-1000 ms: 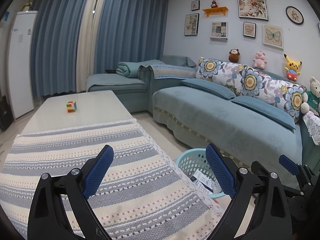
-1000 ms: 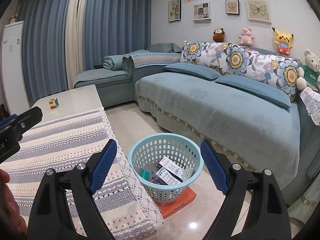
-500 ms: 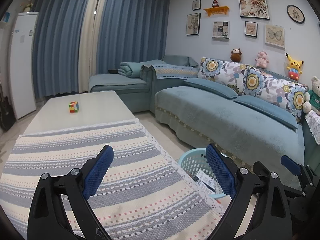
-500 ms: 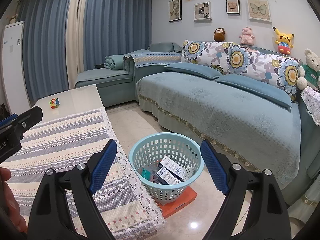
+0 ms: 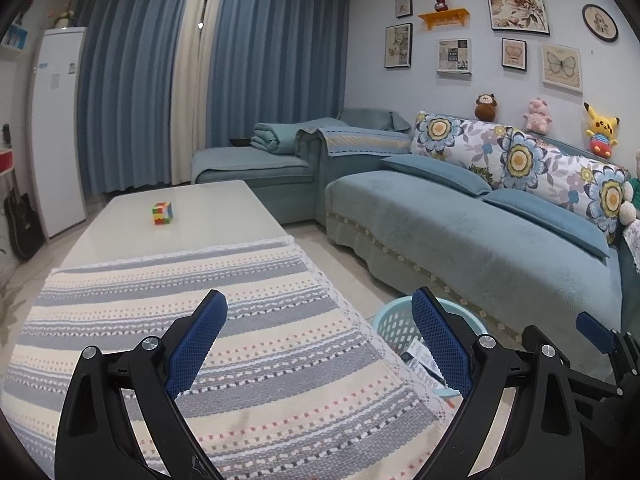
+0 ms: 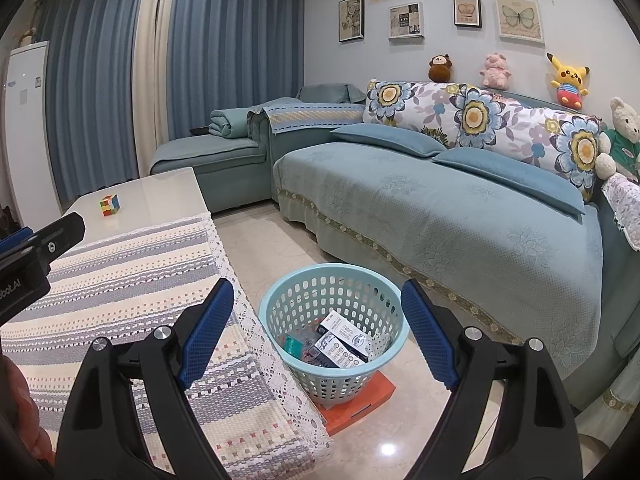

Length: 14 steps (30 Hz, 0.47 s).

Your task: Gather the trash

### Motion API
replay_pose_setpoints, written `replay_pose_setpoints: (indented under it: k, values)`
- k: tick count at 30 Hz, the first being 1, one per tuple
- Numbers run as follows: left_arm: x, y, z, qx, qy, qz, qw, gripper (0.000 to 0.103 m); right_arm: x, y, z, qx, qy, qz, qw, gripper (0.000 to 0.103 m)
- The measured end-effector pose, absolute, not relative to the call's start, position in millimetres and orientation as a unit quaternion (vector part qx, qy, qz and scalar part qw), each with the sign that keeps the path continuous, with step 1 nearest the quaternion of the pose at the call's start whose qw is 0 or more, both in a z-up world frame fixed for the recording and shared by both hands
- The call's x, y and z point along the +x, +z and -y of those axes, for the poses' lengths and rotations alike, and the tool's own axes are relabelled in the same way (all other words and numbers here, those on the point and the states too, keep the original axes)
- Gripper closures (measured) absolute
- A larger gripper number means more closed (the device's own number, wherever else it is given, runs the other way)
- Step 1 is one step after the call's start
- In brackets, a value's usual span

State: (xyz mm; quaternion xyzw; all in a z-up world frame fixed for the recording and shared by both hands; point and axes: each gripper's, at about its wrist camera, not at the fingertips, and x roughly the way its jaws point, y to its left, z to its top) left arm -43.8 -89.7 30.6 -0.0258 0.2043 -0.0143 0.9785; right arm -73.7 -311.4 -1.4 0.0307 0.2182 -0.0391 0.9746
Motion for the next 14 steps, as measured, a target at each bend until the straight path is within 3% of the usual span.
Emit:
replay_pose_setpoints:
  k: [14]
  values:
    - [-35.7,25.9,84.5,-0.035,-0.015,-0.226,0.973,0.007,-71.2,-2.4,312.1,0.031,-0.045,-0.223,0.973,0.022]
